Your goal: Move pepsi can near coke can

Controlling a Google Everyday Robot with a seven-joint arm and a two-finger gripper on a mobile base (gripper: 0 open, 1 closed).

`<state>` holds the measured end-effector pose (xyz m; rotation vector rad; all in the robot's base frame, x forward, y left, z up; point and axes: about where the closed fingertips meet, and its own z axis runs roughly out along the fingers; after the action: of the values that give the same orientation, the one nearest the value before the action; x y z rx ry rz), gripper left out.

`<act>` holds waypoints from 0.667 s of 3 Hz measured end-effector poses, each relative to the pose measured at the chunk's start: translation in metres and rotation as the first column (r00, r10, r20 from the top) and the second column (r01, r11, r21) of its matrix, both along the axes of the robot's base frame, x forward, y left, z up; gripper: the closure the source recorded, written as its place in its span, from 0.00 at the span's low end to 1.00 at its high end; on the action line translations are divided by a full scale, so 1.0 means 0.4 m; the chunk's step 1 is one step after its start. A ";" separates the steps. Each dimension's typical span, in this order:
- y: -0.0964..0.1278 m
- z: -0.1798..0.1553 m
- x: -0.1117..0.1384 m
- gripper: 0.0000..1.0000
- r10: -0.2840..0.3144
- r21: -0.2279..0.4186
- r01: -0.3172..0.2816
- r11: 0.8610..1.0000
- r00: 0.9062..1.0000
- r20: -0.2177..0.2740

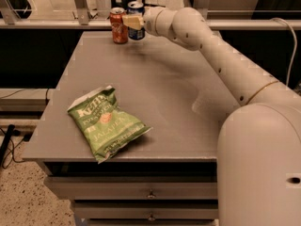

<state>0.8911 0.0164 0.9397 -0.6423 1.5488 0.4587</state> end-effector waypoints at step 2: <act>0.000 -0.086 0.024 0.59 0.058 0.053 -0.058 0.997 0.998 0.004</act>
Offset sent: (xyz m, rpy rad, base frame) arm 0.0105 -0.0064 -0.0511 0.0753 -0.0052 0.1103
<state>0.9008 0.0163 0.9053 -0.6481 1.5138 0.5409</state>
